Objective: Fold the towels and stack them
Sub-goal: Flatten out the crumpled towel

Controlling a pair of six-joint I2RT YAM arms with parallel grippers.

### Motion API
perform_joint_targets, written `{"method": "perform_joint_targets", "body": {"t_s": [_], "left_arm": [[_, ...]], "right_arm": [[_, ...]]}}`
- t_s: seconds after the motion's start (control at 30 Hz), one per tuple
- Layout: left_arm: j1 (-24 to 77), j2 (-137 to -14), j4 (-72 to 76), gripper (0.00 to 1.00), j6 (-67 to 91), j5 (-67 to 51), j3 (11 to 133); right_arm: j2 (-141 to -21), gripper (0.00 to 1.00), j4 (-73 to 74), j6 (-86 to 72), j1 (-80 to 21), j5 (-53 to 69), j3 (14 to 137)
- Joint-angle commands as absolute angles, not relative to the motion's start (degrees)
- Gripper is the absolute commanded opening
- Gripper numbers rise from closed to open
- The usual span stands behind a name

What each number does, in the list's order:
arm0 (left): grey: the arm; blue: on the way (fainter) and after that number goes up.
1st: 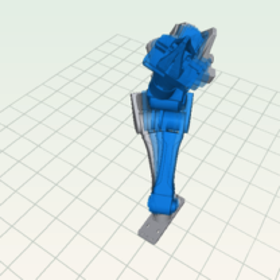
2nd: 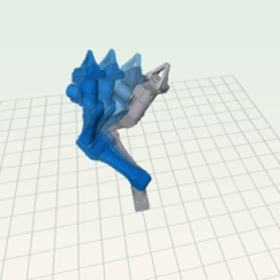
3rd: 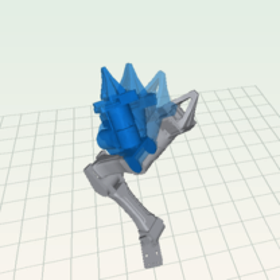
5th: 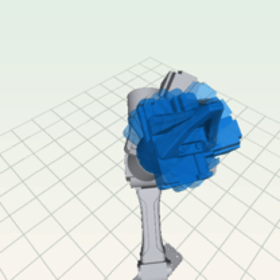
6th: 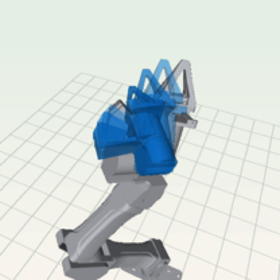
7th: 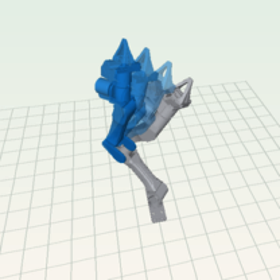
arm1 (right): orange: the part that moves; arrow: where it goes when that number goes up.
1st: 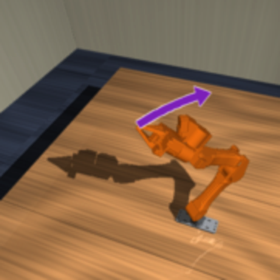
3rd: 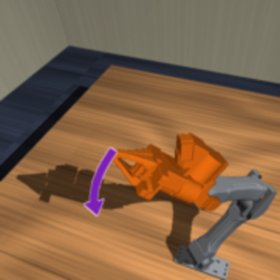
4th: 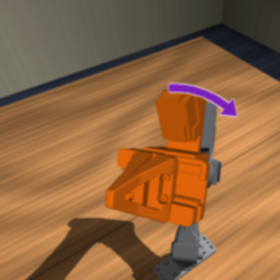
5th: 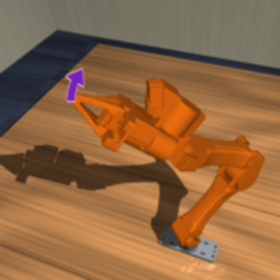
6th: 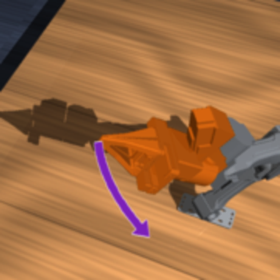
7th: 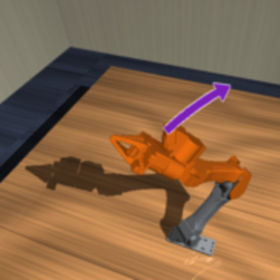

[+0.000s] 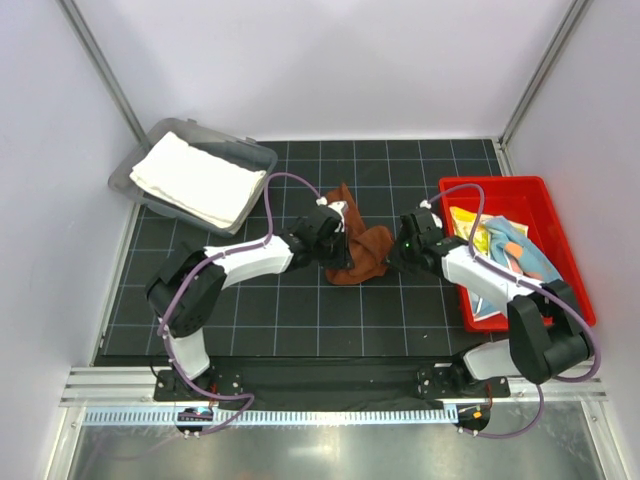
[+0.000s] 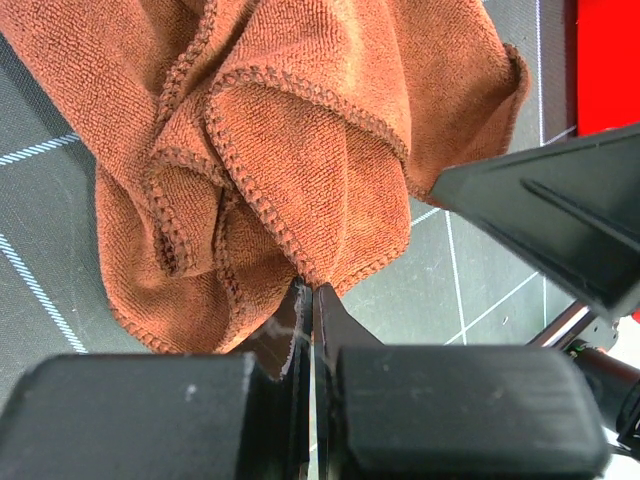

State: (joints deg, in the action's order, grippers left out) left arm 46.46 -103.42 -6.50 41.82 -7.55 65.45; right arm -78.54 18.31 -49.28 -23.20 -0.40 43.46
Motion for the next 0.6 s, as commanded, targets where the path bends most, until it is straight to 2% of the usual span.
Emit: {"method": "perform_joint_targets", "body": {"t_s": [0.0, 0.07, 0.13, 0.2, 0.3, 0.57], "left_arm": [[46.76, -100.2, -7.98, 0.0, 40.62, -6.42, 66.88], [46.67, -98.54, -13.5, 0.0, 37.55, -3.53, 69.5], [46.32, -96.08, -24.84, 0.0, 31.25, -0.45, 74.59], [46.06, -90.9, -34.13, 0.0, 27.7, 7.8, 77.16], [44.57, -83.62, -42.33, 0.0, 23.65, 14.93, 81.38], [43.95, -73.22, -49.22, 0.0, 16.89, 27.58, 86.92]], "right_arm": [[-78.23, 0.11, 17.05, -49.14, -23.47, -2.9, 46.75], [-77.09, 0.01, 21.08, -46.86, -22.68, -4.13, 50.43], [-74.37, 0.01, 28.08, -42.9, -21.1, -6.05, 56.56], [-70.16, 0.01, 31.89, -39.4, -17.15, -7.11, 60.62], [-65.24, 0.01, 37.16, -35.53, -11.09, -9.31, 68.79], [-62.23, 0.01, 38.49, -31.99, -8.61, -7.12, 79.18]]}}
